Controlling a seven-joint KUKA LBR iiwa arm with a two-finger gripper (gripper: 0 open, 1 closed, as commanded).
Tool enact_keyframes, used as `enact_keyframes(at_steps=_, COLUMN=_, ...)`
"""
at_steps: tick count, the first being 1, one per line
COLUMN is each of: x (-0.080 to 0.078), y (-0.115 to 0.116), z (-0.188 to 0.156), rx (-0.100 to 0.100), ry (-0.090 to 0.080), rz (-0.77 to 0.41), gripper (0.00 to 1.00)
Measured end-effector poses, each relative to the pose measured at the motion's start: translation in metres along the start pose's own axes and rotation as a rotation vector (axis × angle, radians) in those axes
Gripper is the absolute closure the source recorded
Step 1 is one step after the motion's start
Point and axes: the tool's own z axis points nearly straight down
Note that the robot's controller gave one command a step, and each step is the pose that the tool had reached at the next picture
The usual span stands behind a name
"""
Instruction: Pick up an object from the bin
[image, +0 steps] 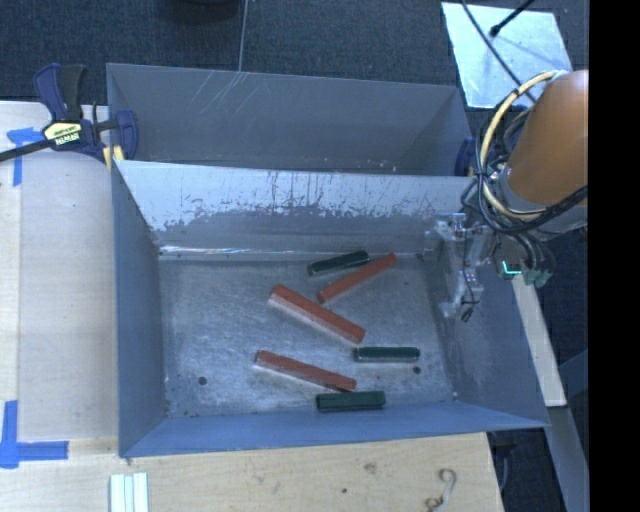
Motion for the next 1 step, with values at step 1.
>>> enact_keyframes(at_steps=1, x=0.0186, y=0.0219, z=0.1583, rx=0.0, ry=0.001, rz=0.007, gripper=0.0)
